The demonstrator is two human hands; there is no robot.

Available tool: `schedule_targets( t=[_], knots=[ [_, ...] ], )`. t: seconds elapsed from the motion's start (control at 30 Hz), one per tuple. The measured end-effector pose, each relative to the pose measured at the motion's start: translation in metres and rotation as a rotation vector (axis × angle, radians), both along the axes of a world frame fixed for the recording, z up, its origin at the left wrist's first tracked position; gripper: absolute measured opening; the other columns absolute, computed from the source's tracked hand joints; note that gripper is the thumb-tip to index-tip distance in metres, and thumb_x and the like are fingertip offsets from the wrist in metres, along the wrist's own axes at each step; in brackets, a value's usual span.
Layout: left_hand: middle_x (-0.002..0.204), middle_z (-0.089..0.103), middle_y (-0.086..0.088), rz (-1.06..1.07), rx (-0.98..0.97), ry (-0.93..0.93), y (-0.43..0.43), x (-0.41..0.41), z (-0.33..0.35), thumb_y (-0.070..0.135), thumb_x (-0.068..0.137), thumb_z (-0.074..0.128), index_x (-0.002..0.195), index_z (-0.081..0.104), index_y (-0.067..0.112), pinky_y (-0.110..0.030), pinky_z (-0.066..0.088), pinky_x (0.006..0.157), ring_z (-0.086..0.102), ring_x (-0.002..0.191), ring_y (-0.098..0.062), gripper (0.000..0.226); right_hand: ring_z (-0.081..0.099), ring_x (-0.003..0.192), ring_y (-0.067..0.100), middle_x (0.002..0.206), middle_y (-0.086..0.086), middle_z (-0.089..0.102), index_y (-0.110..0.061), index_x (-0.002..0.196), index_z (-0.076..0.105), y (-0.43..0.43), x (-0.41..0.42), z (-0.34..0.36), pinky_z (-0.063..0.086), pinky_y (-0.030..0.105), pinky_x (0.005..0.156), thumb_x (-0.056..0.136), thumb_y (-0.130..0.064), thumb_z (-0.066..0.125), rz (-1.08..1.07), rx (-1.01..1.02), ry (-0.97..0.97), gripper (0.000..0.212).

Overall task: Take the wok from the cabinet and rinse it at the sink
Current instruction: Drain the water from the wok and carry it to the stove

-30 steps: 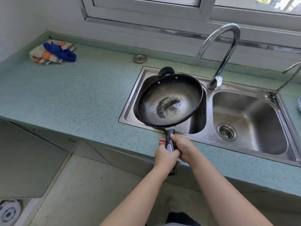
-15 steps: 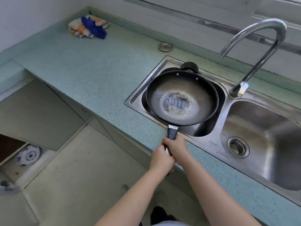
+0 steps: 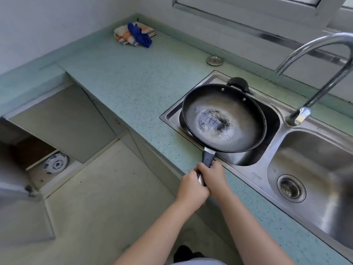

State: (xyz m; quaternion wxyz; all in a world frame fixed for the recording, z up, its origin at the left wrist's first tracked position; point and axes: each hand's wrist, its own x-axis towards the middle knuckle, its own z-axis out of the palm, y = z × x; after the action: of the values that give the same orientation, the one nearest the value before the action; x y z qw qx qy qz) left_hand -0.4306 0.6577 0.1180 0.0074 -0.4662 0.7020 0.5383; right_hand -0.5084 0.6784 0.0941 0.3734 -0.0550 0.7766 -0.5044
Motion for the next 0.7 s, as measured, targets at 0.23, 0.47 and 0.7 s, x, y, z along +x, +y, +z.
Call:
schedule_targets(
  t=[0.23,0.47,0.7],
  knots=[
    [0.094,0.067,-0.009,0.124,-0.037,0.111,-0.007,0.020,0.016,0.020,0.077,0.062,0.106,0.058,0.013,-0.017,0.039,0.043,0.058,0.066,-0.022,0.030,0.047,0.059,0.020,0.068,0.010,0.048,-0.011,0.067,0.040,-0.015,0.012,0.021,0.035,0.027,0.052,0.074,-0.013,0.061,0.110,-0.016,0.104,0.023],
    [0.077,0.064,0.001,0.266,-0.034,0.241,-0.027,0.059,0.041,0.017,0.076,0.066,0.104,0.060,0.016,-0.014,0.037,0.040,0.055,0.054,-0.012,0.029,0.041,0.057,0.018,0.063,0.007,0.041,-0.009,0.069,0.040,-0.048,0.043,0.048,0.031,0.026,0.050,0.074,-0.013,0.060,0.229,-0.053,0.163,0.021],
    [0.078,0.063,-0.001,0.393,-0.113,0.221,-0.064,0.123,0.058,0.020,0.075,0.068,0.114,0.056,0.019,-0.017,0.038,0.040,0.062,0.061,-0.022,0.040,0.037,0.050,0.012,0.057,0.000,0.038,-0.013,0.064,0.035,-0.099,0.105,0.068,0.030,0.012,0.036,0.079,-0.016,0.061,0.414,-0.049,0.267,0.030]
  ],
)
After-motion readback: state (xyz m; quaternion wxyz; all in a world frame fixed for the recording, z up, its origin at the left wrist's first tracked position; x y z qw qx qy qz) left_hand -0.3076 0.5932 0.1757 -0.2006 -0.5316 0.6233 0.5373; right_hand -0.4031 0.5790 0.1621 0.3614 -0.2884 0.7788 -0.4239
